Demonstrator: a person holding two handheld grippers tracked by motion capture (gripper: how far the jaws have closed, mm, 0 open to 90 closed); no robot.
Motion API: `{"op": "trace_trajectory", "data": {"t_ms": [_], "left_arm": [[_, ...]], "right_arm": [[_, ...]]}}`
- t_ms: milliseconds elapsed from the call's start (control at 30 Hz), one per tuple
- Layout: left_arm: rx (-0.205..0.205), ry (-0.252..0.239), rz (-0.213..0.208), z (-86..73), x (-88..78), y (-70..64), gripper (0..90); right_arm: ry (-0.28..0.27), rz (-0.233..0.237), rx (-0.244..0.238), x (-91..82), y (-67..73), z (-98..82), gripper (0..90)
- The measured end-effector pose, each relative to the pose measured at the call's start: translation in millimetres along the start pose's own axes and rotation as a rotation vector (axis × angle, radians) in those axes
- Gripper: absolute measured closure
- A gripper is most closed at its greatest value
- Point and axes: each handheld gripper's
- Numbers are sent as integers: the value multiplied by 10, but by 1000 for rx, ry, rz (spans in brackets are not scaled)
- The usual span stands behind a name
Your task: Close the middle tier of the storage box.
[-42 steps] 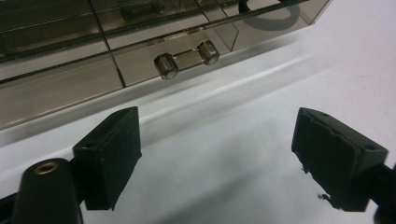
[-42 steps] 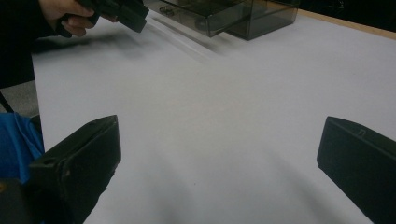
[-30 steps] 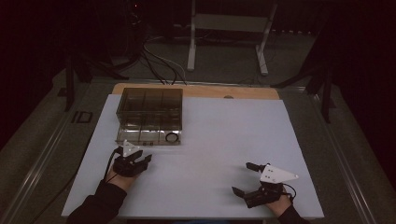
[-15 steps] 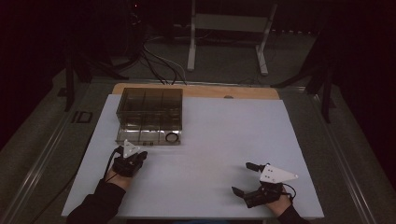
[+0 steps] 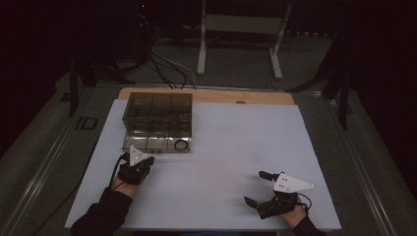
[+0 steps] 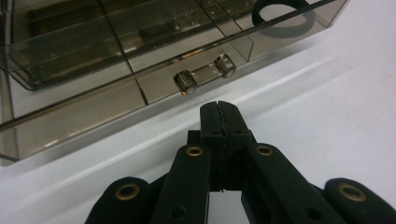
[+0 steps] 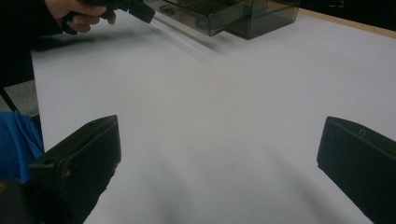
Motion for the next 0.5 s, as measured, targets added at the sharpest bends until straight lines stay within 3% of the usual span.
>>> {"op": "trace_trajectory", "data": {"t_ms": [300,500], "left_arm": [[18,-22,16,21,9,10,900],[36,-29,57,31,-5,37,900]], "right_arm": [[2,0,-1,2,-2,-2,0],[1,-1,-4,-1,3,0,0]]}}
Point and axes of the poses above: each handheld gripper's, and its own axes: x roughly forward along the jaws, z roughly out of its top, y roughly to its left, and after that the axes turned 14 degrees about -y, right-handed
